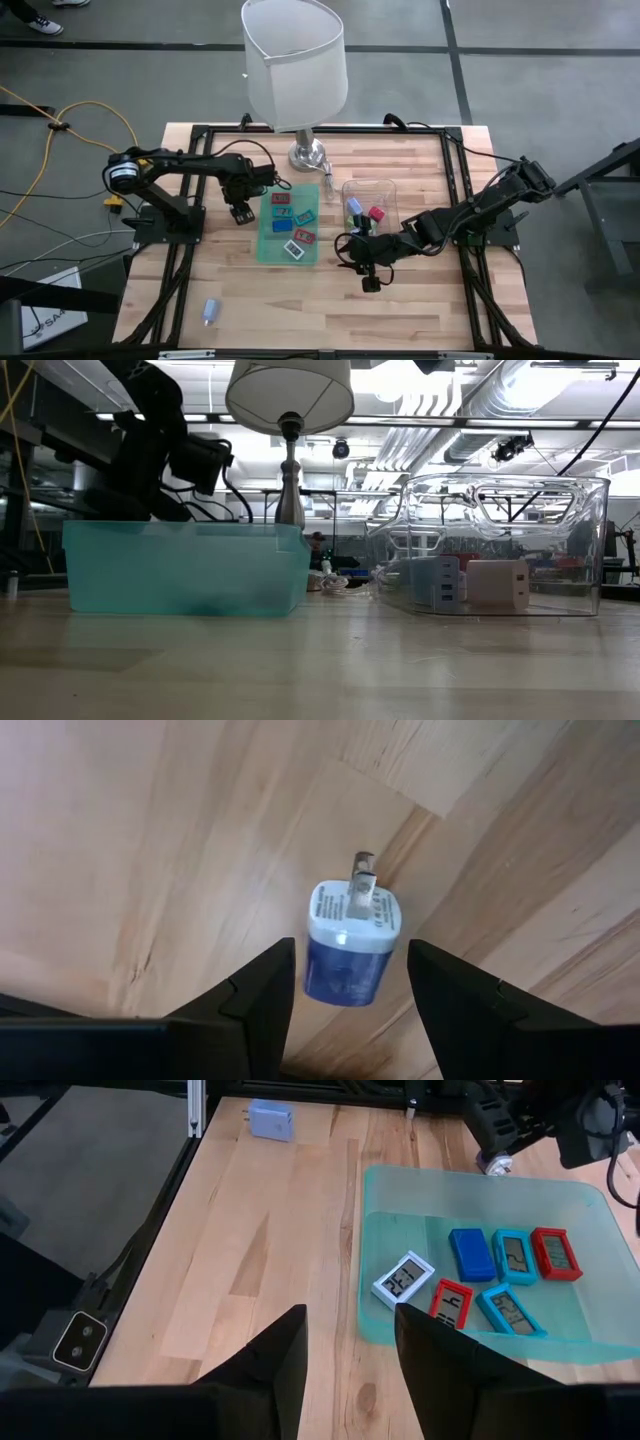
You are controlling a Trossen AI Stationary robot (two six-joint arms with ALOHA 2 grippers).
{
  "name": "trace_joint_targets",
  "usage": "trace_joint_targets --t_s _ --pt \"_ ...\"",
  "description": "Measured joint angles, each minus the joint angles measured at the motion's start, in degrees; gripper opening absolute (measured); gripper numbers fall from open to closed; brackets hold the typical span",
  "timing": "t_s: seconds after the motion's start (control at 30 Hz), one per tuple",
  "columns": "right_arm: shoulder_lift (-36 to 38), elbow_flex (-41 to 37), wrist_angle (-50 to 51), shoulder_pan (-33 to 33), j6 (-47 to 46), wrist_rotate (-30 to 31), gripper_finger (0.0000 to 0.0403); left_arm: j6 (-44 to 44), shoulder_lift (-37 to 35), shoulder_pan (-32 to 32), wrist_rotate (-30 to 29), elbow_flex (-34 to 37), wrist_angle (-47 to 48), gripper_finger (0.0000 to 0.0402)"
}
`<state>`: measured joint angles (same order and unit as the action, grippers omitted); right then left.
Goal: Pick & Place Office items
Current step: Put the purple charger adapter into the transparent bin
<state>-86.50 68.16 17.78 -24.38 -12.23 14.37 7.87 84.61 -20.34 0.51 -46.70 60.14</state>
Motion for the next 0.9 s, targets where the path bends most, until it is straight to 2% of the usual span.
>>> trace_joint_targets --t_s 0.33,0.9 --pt "0.00 0.00 0.00 0.00 0.00 -0.02 0.0138 -0.32 6.21 0.71 0.15 0.02 0.23 0.0186" --pt "0.00 0.00 0.01 0.00 0.00 0.00 0.0138 -0.38 5.42 0.83 0.14 0.02 0.20 0.0185"
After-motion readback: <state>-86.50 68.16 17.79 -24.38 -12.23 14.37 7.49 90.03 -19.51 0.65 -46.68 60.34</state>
